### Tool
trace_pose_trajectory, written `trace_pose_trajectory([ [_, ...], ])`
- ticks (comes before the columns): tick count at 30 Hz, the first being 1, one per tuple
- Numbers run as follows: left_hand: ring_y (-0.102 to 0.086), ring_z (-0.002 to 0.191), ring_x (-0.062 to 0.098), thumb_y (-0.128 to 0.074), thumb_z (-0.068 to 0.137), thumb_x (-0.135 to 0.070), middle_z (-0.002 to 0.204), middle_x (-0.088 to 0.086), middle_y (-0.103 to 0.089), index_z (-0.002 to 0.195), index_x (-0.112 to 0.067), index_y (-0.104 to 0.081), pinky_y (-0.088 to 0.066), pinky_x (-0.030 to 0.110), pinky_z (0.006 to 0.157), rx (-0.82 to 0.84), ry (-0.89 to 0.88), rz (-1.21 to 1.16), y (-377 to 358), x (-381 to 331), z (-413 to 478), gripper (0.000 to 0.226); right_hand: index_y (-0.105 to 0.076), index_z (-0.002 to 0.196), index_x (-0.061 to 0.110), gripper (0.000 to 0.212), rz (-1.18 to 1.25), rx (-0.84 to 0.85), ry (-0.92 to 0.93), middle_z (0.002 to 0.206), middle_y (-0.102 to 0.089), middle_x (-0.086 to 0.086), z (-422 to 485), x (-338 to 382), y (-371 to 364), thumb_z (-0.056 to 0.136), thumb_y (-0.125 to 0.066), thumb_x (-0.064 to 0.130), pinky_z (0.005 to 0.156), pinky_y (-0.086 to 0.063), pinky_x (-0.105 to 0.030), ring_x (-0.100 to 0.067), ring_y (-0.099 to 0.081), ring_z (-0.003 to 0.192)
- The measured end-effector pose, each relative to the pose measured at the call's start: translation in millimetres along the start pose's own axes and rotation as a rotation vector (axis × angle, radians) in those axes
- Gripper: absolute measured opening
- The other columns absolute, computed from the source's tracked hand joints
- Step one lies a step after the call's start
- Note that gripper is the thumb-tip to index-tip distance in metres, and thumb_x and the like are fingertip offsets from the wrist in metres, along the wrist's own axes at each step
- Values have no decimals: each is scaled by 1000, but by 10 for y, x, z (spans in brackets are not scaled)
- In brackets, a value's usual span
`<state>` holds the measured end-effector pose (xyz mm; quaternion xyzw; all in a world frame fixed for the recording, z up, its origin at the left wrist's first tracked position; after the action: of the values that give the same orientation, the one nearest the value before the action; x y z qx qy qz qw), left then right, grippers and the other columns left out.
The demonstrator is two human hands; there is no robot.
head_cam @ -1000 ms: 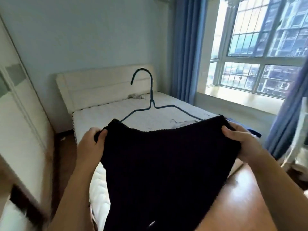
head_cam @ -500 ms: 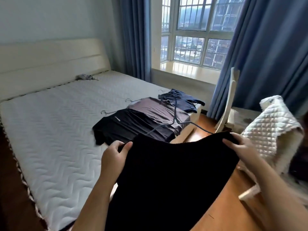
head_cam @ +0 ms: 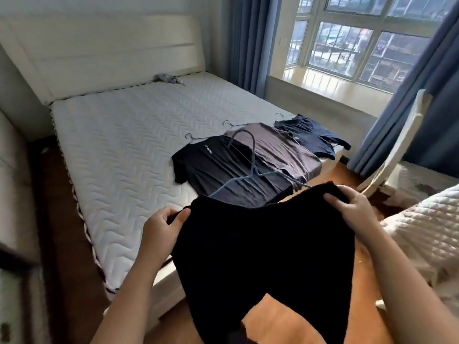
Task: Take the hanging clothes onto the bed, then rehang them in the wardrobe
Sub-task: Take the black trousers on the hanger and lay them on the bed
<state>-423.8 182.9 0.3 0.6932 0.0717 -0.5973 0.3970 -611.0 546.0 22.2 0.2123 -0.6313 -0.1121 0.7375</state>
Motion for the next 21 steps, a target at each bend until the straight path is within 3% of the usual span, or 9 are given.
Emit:
trace_pose_trajectory([
  [2,-54,64,10,-61,84,-29,66,-3,-61,73,-13,-63,-39,17,56,-46,27,25,292,160,88,19,-65,98,22,16,-1,43,16,87,-70,3,135,141,-370,82,-66,18,79,-47,-23,-11,-62,81],
  [3,-55,64,10,-61,84,-29,67,-3,-62,75,-13,-64,-38,15,55,-69,40,36,445,239,140,18,-65,96,21,15,21,70,10,77,-71,13,204,219,-567,82,-66,16,73,-47,-14,-1,-62,73],
  [4,-55,65,11,-62,84,-29,68,-1,-63,76,-14,-65,-38,14,55,-92,55,37,599,319,198,18,-65,91,22,11,47,100,3,68,-70,20,270,308,-768,82,-66,15,65,-46,-5,5,-61,65],
  [6,-56,67,14,-63,83,-28,69,1,-64,74,-16,-65,-38,17,58,-141,81,15,903,479,337,15,-64,78,28,11,83,158,-9,62,-66,29,397,491,-1166,80,-68,18,58,-44,-2,10,-59,58],
  [8,-55,66,12,-63,83,-27,69,-2,-63,68,-22,-61,-38,19,61,-186,80,12,1189,588,497,17,-69,71,34,9,105,219,-12,63,-68,26,526,667,-1551,75,-70,26,59,-45,-6,7,-60,58],
  [13,-51,64,5,-62,83,-26,64,-5,-58,63,-23,-56,-37,9,56,-272,74,12,1811,820,931,21,-61,71,28,21,104,273,19,60,-65,9,851,1082,-2425,84,-64,12,50,-43,-5,8,-57,52],
  [18,-50,61,11,-62,84,-26,62,-4,-57,64,-22,-57,-37,13,55,-311,130,-14,2254,1225,1419,21,-65,85,20,7,106,276,82,70,-67,11,1160,1338,-3175,81,-67,14,60,-43,-1,10,-59,61],
  [21,-51,63,11,-62,84,-27,65,-2,-58,64,-22,-58,-36,10,54,-338,177,-17,2359,1437,1646,21,-63,74,26,16,115,300,68,63,-69,19,1344,1393,-3535,80,-68,12,58,-44,-2,10,-59,58],
])
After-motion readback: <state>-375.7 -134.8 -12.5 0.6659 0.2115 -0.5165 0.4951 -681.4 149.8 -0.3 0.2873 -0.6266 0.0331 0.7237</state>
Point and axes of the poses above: each hand's wrist, its own z-axis towards the middle knuckle, its own y-axis out of the back of the hand, x = y × z, the point moved 8 cm from there along z, towards the middle knuckle
